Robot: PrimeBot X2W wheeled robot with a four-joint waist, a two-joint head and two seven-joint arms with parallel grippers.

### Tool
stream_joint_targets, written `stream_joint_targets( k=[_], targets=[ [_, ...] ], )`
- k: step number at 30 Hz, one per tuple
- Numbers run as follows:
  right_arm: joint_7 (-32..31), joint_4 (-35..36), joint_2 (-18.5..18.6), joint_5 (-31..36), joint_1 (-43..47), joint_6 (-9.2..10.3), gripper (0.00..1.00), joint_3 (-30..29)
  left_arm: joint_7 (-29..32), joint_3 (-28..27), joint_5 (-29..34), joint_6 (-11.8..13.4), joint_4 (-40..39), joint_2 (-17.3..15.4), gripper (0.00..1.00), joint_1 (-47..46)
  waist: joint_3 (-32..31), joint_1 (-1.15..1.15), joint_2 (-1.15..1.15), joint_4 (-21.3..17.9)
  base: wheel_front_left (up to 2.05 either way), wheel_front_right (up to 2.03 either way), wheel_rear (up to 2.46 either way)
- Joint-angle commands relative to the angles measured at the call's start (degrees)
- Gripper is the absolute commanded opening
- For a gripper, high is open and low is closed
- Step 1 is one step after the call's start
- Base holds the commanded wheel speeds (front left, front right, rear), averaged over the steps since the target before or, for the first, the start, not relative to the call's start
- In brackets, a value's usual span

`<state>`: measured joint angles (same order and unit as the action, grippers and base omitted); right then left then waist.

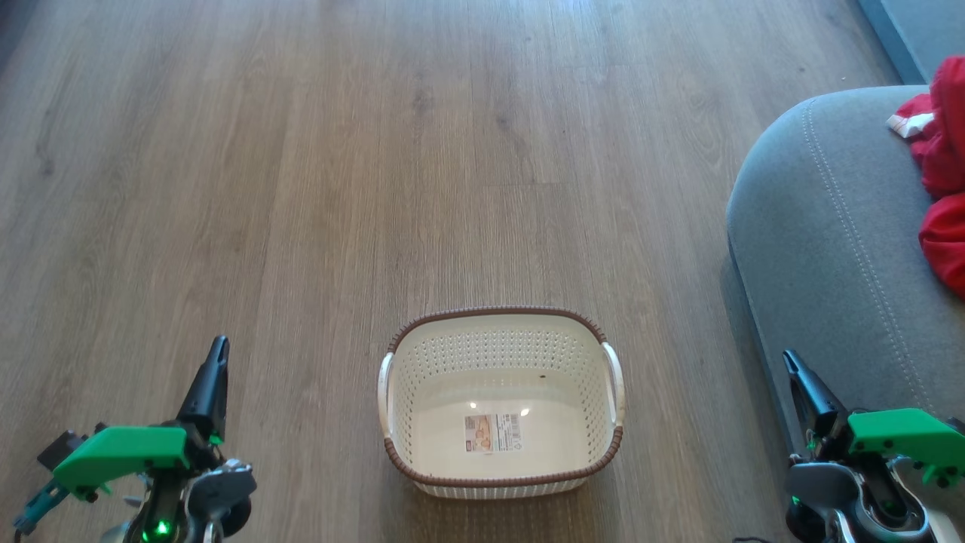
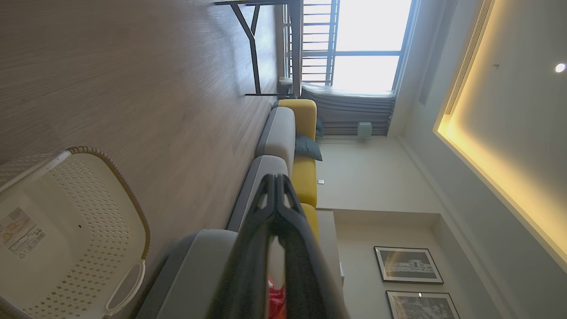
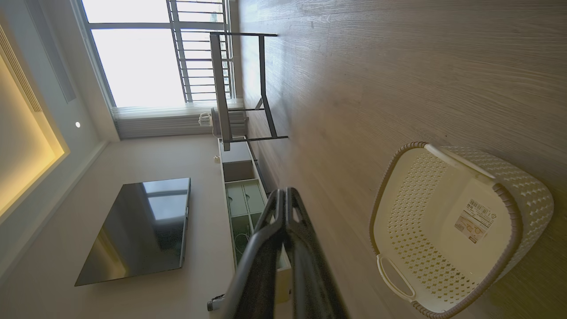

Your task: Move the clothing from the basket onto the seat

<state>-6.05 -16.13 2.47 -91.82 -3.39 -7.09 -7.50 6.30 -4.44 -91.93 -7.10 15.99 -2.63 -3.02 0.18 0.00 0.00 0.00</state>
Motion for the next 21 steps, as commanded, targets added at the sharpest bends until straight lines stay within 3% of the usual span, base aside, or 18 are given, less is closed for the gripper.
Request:
stream_joint_targets(
  k=[1, 21],
  targets=[
    [-0.43, 2.11, 0.41, -0.36, -2.79, -0.4, 0.0, 0.99, 0.18, -2.07, -0.24, -0.39, -1.95, -0.25, 0.0, -3.17, 0.0, 0.0, 0.0, 0.0, 0.0, 0.0, 0.0],
    [-0.43, 2.11, 0.41, -0.36, -2.79, -0.4, 0.0, 0.99, 0.18, -2.07, -0.25, -0.39, -1.95, -0.25, 0.0, -3.16, 0.0, 0.0, 0.0, 0.0, 0.0, 0.0, 0.0]
  ],
)
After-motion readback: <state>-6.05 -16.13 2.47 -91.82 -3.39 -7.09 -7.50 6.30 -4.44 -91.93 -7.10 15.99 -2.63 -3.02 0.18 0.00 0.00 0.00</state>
